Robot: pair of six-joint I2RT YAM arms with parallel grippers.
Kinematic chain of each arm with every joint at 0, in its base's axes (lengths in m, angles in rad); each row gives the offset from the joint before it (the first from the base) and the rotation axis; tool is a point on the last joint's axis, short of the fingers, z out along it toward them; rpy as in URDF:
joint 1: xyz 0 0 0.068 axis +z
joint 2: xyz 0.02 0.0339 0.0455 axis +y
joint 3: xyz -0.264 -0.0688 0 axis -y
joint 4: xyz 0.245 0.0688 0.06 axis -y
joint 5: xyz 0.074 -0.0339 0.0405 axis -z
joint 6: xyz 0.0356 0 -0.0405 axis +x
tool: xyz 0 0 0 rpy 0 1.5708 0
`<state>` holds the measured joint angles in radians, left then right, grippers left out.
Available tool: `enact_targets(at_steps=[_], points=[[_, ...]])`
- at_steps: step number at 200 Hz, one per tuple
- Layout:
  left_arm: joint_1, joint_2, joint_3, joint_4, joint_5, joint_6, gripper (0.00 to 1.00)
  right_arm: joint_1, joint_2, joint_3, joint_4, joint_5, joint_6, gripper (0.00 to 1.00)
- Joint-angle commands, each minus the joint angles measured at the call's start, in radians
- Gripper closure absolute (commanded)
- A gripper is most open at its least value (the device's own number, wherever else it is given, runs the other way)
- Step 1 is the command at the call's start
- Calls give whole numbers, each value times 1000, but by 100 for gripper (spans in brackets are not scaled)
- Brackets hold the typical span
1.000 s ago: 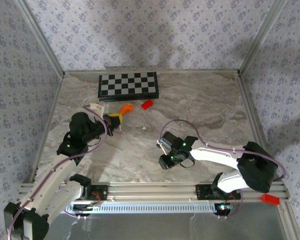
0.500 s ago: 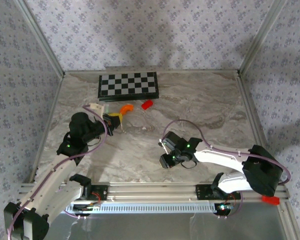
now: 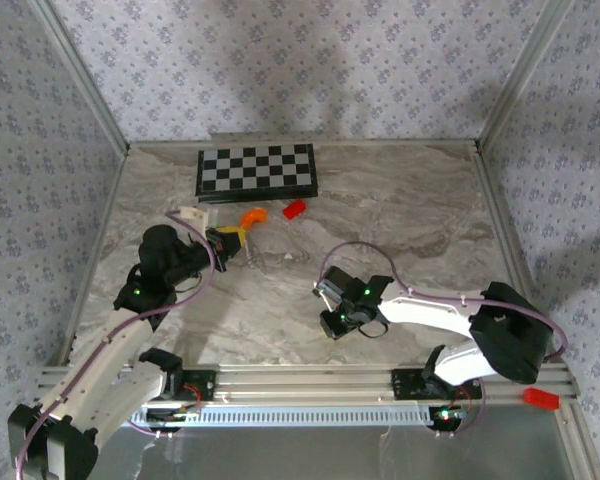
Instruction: Put the keys on the keyring
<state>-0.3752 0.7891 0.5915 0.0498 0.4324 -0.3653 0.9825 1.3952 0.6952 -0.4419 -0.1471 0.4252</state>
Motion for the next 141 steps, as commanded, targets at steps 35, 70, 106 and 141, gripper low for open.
enact_targets(at_steps=[35,70,106,141], points=[[-5,-9,2,50,22,-1,100,12,41,62,-56,35,-38,89],[-5,-8,4,51,21,-1,100,13,50,81,-79,45,-52,92],[-5,-6,3,56,23,-2,100,18,74,112,-116,56,-77,97],[-5,-7,1,59,23,-1,100,23,131,174,-243,111,-92,99]])
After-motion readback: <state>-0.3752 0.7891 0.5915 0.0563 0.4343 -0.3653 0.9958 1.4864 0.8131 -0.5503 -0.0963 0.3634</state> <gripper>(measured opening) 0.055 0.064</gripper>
